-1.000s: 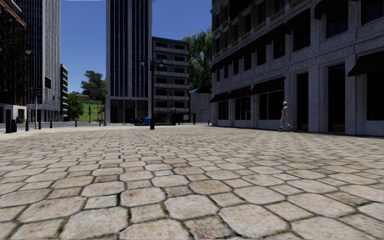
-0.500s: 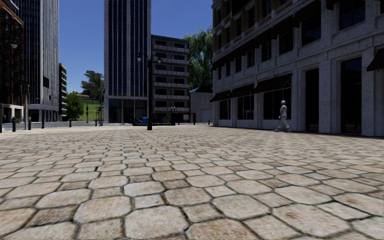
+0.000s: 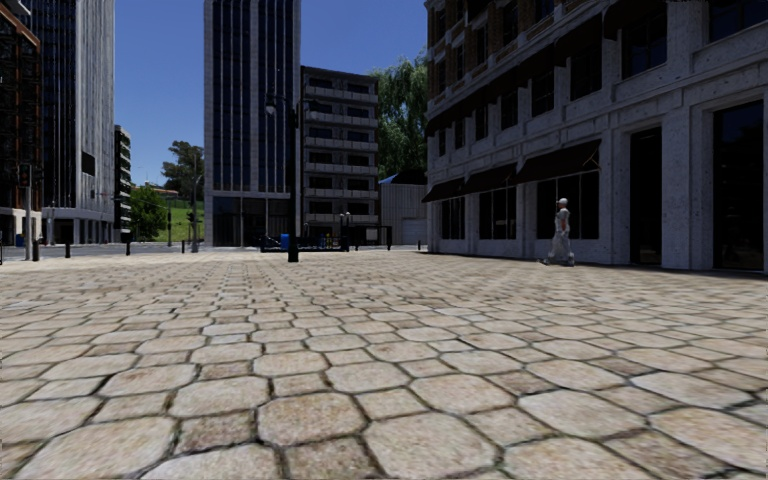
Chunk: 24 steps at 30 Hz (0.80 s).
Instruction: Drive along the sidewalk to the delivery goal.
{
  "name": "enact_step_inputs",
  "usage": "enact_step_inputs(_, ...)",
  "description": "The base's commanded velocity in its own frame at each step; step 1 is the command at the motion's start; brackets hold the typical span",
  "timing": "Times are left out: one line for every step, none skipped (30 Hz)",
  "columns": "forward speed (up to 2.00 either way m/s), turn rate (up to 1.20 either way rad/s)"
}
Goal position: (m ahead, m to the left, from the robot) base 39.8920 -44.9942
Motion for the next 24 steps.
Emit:
enact_step_inputs(2.00, 0.00)
enact_step_inputs(2.00, 0.00)
enact_step_inputs(2.00, 0.00)
enact_step_inputs(2.00, 0.00)
enact_step_inputs(2.00, 0.00)
enact_step_inputs(2.00, 0.00)
enact_step_inputs(2.00, 0.00)
enact_step_inputs(2.00, 0.00)
enact_step_inputs(2.00, 0.00)
enact_step_inputs(2.00, 0.00)
enact_step_inputs(2.00, 0.00)
enact_step_inputs(2.00, 0.00)
enact_step_inputs(2.00, 0.00)
enact_step_inputs(2.00, 0.00)
enact_step_inputs(2.00, 0.00)
enact_step_inputs(2.00, 0.00)
enact_step_inputs(2.00, 0.00)
enact_step_inputs(2.00, 0.00)
enact_step_inputs(2.00, 0.00)
enact_step_inputs(2.00, 0.00)
enact_step_inputs(2.00, 0.00)
enact_step_inputs(2.00, 0.00)
enact_step_inputs(2.00, 0.00)
enact_step_inputs(2.00, 0.00)
